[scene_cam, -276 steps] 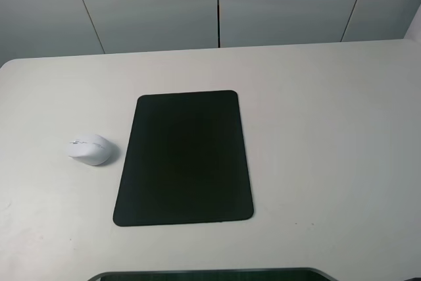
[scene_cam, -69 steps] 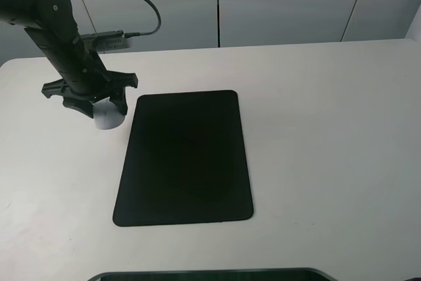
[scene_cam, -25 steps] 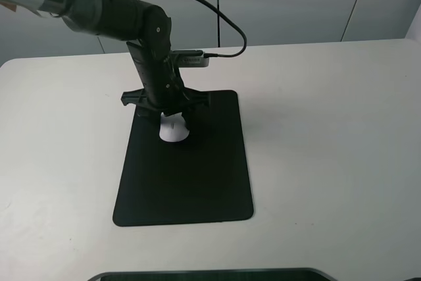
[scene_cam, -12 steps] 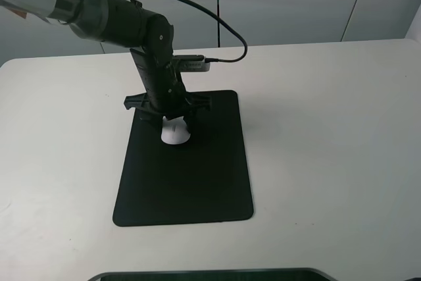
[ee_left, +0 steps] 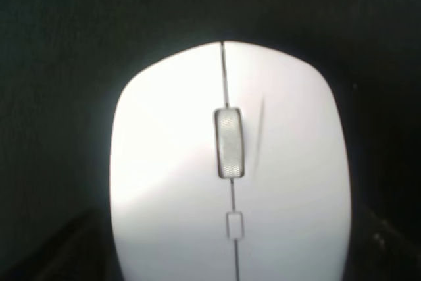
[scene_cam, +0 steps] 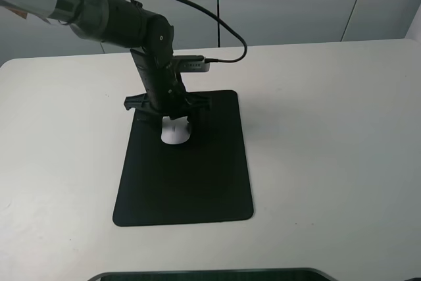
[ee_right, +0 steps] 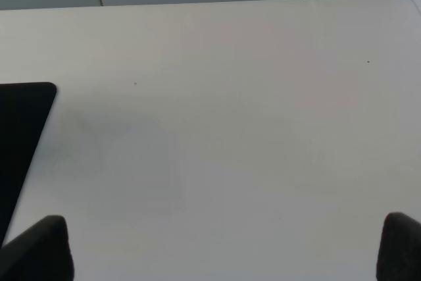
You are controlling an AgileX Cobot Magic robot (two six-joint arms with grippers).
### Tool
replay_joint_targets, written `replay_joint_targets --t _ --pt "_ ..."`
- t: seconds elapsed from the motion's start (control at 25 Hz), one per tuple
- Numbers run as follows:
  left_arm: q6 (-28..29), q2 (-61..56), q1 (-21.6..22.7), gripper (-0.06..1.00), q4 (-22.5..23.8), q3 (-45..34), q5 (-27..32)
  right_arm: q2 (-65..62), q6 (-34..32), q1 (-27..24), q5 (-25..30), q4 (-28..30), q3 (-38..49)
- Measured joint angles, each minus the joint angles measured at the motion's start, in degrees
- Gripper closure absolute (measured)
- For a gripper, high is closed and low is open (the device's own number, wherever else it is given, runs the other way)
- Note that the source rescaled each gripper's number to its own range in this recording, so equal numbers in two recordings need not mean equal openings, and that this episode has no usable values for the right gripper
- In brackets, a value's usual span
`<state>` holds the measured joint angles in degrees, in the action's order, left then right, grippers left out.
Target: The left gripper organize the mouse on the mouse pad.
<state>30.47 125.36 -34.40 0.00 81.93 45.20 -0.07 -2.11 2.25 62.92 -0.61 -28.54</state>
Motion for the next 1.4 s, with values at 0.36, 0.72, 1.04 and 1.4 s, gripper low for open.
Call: replay_joint_targets --t 0.36,0.72,1.04,1.4 --pt "0.77 0.00 0.00 0.00 0.00 0.00 0.19 0.00 0.00 0.00 0.00 0.00 0.00" --pt "-0.48 0.00 0.00 0.00 0.00 0.00 2.36 0.00 0.00 0.00 0.00 0.00 0.00" --pt "-3.17 -5.55 0.00 0.00 2.11 0.00 6.28 0.00 0.00 0.00 0.00 0.00 0.00" --pt "-6.51 -10.58 0.00 -0.01 9.88 5.90 21.19 0.00 0.00 0.00 0.00 0.00 0.00"
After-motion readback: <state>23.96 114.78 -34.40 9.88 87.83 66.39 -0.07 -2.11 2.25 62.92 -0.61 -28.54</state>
